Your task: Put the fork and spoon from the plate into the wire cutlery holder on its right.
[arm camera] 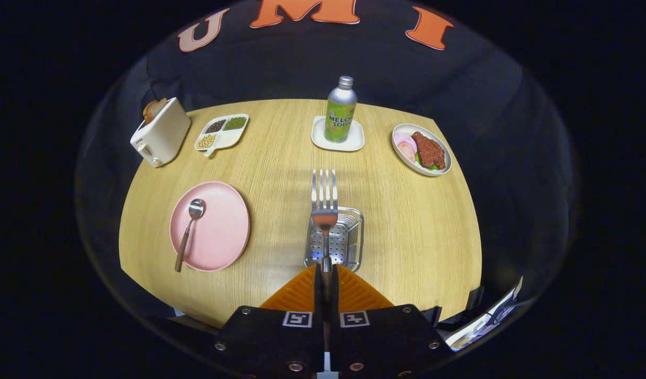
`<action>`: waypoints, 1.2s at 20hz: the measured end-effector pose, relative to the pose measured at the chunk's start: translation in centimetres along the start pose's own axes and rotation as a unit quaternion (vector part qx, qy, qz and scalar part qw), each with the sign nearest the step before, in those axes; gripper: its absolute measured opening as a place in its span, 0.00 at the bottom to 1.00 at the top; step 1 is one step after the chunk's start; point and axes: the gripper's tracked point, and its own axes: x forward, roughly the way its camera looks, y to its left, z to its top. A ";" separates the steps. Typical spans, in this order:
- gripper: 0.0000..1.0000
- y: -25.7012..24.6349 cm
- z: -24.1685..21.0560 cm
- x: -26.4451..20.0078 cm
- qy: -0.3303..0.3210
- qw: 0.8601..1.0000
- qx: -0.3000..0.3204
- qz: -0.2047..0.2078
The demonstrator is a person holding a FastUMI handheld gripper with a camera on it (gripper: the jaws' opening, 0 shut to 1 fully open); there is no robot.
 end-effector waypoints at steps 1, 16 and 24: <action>0.05 -0.1 -0.3 0.1 0.011 1.000 -0.007 0.003; 0.05 -3.4 -2.5 1.2 0.179 0.977 -0.112 0.021; 0.07 -3.2 -1.6 2.5 0.200 0.974 -0.097 0.041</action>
